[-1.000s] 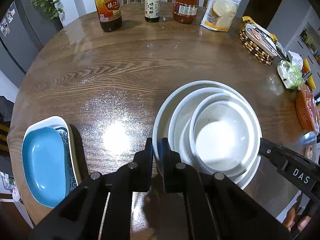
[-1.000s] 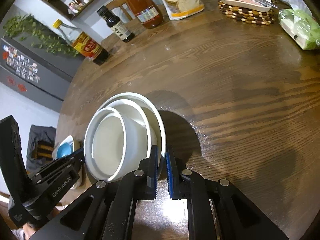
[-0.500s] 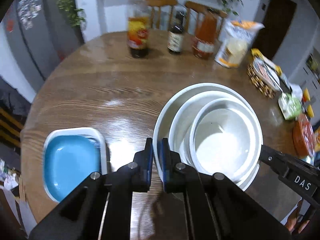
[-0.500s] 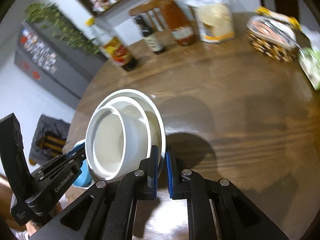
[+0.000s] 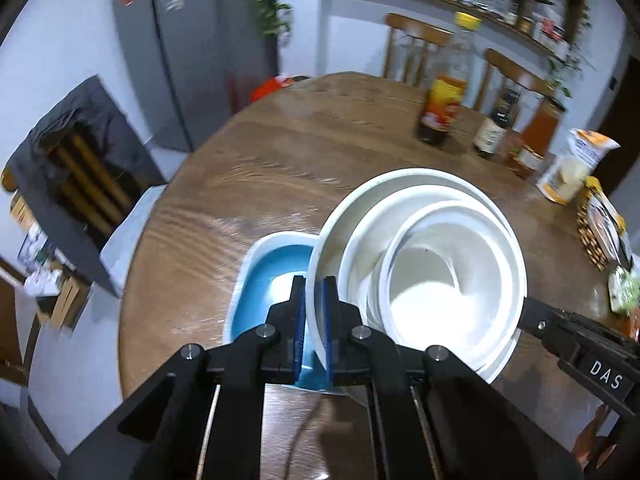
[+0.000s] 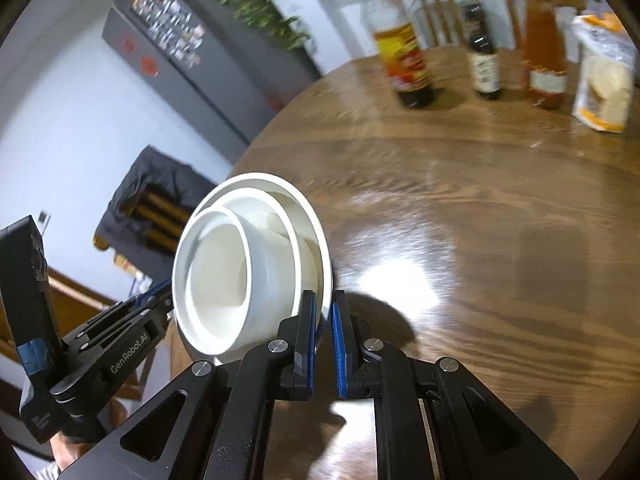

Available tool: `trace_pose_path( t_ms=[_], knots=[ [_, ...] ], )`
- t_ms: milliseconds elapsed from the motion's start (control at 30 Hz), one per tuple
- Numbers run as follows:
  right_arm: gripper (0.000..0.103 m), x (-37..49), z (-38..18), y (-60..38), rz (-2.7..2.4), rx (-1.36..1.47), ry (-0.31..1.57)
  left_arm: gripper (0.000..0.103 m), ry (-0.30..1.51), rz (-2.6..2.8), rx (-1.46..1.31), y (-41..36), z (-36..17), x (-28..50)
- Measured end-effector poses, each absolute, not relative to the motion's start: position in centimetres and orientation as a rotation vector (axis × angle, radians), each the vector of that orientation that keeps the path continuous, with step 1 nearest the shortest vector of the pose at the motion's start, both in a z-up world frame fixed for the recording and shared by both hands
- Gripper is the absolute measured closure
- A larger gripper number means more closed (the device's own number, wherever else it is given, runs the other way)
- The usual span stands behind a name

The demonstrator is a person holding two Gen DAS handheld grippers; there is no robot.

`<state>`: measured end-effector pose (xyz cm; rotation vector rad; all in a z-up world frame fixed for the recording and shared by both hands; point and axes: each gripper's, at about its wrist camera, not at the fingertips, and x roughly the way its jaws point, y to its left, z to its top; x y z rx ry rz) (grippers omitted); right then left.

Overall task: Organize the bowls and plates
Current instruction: 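Lift the bowl stack and carry it over the teal plate stack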

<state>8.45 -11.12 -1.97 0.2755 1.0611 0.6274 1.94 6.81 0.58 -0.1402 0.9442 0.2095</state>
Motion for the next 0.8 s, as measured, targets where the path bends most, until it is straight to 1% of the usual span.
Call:
trace_pose_path(
  t_ms=[167, 400, 667, 800],
  knots=[
    [0.09, 9.6, -4.2, -8.0, 0.658, 0.294, 1.135, 0.1, 0.991, 0.254, -0.151, 9.6, -0.8, 2.9],
    [0.09, 10.7, -7.2, -6.6, 0.609, 0.311, 1.222, 0.099, 1.092, 0.233, -0.147, 10.9, -4.0, 4.7],
    [0.09, 12.0, -6.1, -8.6, 0.487, 0.302, 1.162, 0.099, 1.104, 0.124, -0.096, 9.5, -4.4, 8.0],
    [0.09, 12.9, -5.8, -10.9, 0.414, 0.32, 1.145, 0.098, 1.095, 0.063, -0.07, 7.5, -4.4, 9.7]
  ],
)
